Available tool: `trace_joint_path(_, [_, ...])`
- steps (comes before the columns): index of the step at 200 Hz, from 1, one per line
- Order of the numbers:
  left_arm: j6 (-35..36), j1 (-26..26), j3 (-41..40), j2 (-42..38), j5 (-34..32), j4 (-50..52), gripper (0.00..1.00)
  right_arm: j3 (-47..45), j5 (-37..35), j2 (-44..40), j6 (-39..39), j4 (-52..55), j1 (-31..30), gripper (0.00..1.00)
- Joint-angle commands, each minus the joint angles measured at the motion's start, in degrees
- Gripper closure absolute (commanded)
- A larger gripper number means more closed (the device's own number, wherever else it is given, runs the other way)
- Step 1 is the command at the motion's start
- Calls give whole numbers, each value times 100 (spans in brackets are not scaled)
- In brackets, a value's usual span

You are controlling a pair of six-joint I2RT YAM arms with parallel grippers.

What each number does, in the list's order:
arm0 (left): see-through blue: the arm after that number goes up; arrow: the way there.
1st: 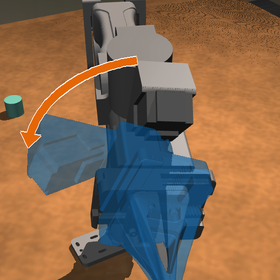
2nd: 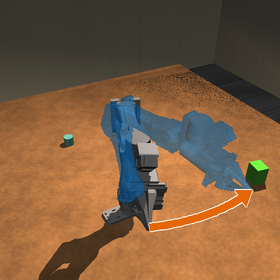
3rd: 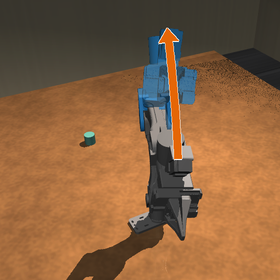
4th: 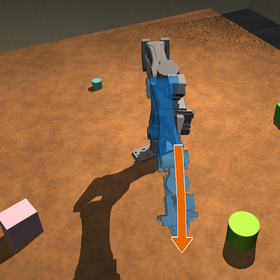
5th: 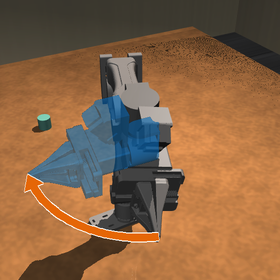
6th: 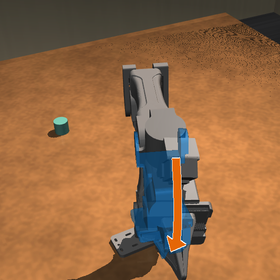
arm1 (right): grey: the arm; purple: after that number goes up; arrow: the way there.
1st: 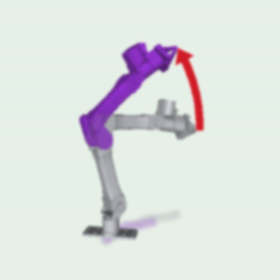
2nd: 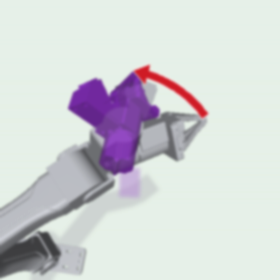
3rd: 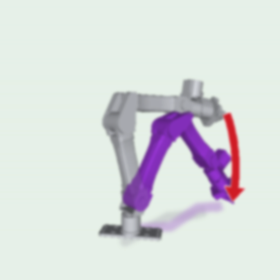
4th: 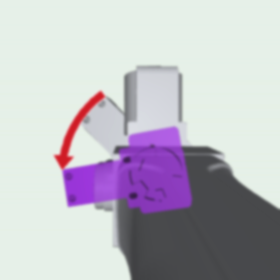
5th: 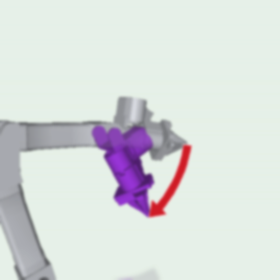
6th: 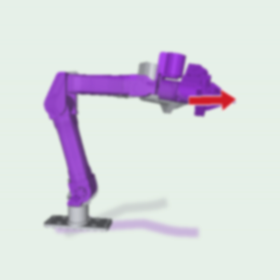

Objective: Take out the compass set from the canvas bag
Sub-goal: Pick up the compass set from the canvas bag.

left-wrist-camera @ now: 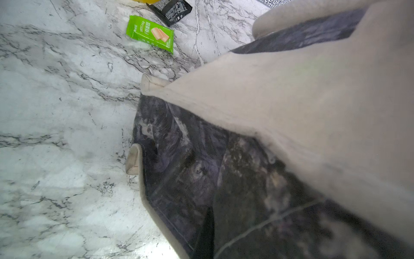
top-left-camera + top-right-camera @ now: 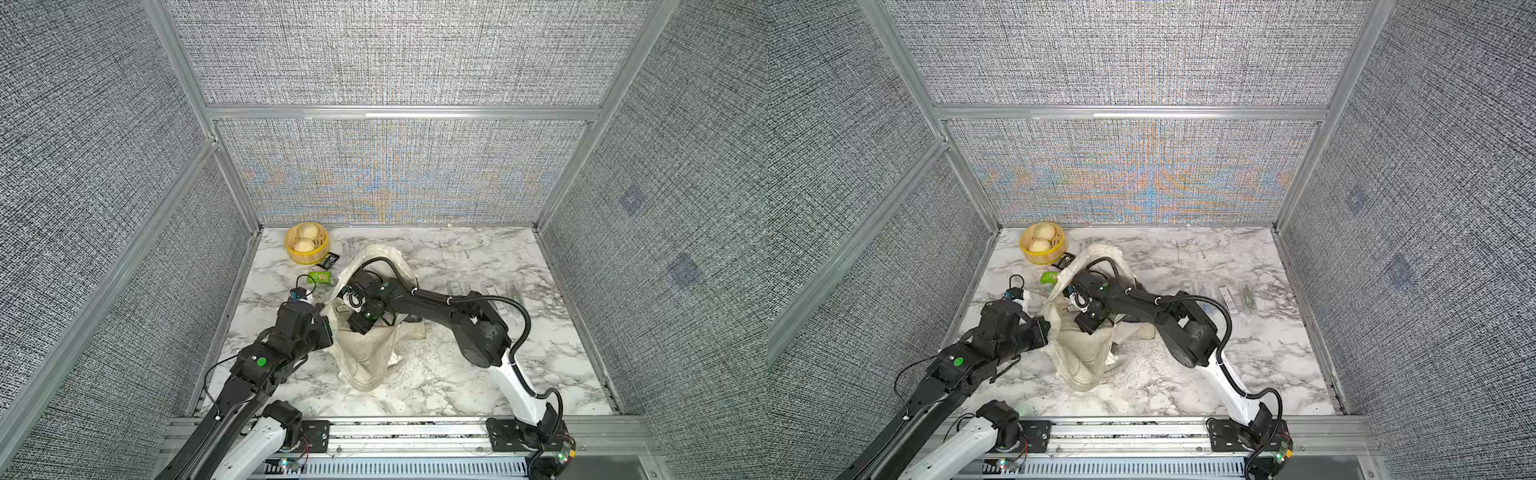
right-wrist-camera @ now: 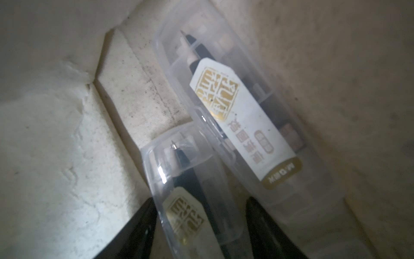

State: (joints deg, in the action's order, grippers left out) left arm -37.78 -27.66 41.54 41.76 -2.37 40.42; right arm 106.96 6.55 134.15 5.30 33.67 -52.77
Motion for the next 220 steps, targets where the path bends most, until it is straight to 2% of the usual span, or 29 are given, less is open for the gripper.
trace_joint_path(1, [-1, -3, 3, 39, -54, 247, 100, -30, -502, 256, 321, 460, -22, 31])
trace_joint_path(39, [-10, 3, 3, 21, -66, 255, 100, 264, -685, 485, 272, 638, -31, 30])
trace_joint_path(80, [-10, 1, 3, 17, -66, 264, 100, 811, -771, 780, 39, 1126, -9, 41])
trace_joint_path(145, [2, 2, 12, 8, -63, 265, 100, 832, -704, 306, -242, 1291, 81, 51])
trace_joint_path(220, [12, 1, 96, -40, 26, 313, 100, 949, -444, -45, -120, 1312, 83, 53])
